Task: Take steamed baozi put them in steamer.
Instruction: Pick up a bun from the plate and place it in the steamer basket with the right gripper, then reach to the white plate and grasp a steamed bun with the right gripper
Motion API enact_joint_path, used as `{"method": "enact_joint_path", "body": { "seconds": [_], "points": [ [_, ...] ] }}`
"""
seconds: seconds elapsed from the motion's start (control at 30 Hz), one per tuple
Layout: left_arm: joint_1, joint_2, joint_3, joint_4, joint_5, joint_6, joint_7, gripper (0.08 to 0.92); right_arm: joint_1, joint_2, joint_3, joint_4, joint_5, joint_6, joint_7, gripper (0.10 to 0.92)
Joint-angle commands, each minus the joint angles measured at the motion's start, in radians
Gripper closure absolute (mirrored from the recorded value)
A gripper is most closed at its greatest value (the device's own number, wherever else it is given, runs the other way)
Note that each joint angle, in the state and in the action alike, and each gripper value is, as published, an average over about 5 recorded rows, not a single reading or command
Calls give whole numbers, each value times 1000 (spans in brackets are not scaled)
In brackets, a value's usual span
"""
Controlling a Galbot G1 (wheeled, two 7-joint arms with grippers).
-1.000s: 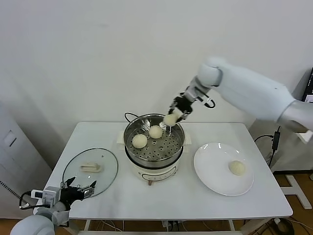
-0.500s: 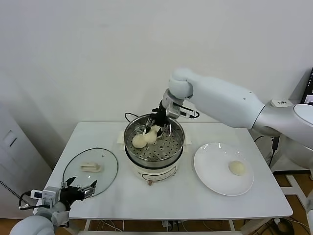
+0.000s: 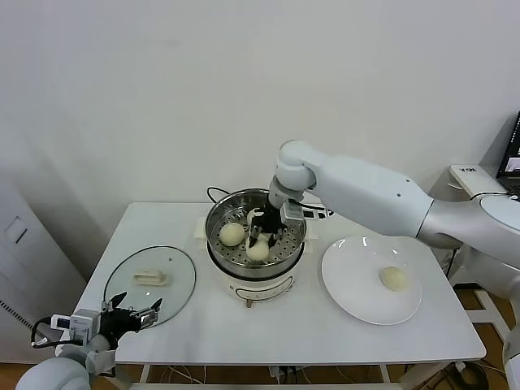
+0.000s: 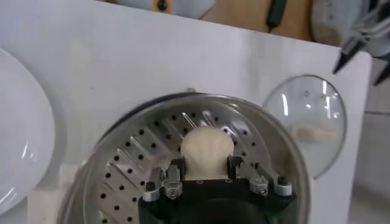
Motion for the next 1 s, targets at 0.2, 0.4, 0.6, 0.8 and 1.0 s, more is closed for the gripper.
{"method": "enact_joint_path", "body": {
  "seconds": [0.2, 0.4, 0.6, 0.8, 1.0],
  "points": [
    [1, -3, 0, -3, 0, 2, -1, 177, -77, -3, 24, 35, -85, 49, 4, 592],
    [4, -4, 0, -3, 0, 2, 0, 177, -72, -3, 29, 34, -91, 49, 24, 501],
    [2, -6, 1, -5, 0, 2, -1, 177, -52, 5, 70, 10, -102, 49, 26, 328],
    [2, -6, 1, -5, 1, 5, -2, 177, 11, 9, 145, -78, -96, 40, 16, 211],
    [1, -8, 0, -9, 2, 8, -2, 177, 108, -53, 139, -213, 6, -113, -32, 203]
  ]
}}
